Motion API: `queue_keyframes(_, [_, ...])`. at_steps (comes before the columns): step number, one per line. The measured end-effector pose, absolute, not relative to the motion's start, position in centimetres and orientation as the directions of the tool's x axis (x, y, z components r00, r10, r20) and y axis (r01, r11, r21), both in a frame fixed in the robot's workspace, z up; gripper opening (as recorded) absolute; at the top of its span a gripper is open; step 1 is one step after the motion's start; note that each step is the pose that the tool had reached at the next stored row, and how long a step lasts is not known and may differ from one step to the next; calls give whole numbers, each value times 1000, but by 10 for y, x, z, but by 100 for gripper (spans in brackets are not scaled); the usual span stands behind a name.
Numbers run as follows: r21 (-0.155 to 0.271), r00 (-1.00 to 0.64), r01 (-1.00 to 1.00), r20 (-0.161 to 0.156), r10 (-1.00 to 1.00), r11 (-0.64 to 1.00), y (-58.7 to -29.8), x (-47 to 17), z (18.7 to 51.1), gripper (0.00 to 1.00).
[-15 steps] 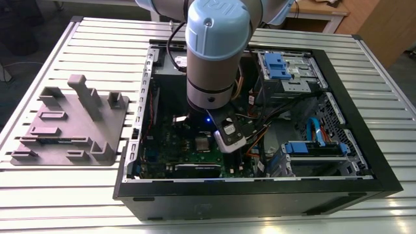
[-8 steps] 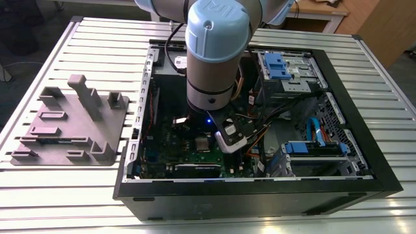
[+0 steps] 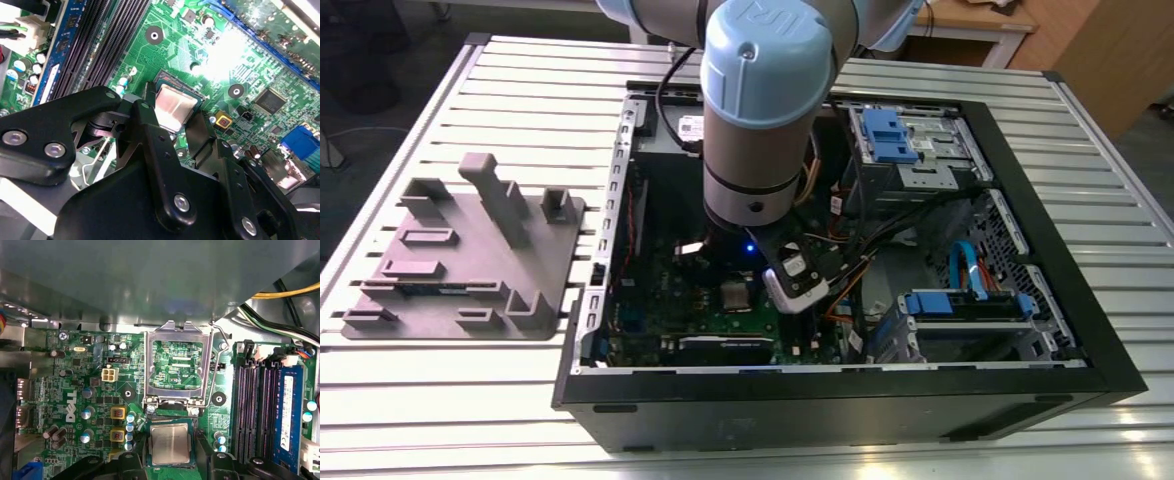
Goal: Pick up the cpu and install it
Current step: 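Place the cpu into insertion slot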
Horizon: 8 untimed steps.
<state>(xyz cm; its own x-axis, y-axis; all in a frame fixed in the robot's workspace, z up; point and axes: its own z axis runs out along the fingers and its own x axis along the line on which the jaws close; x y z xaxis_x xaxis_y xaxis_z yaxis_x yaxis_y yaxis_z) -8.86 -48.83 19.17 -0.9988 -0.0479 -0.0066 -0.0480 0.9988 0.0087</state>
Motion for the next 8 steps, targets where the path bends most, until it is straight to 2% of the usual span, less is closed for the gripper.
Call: queue_keyframes(8, [9,-999,-49,-7,-49,999,-488,-89,191,51])
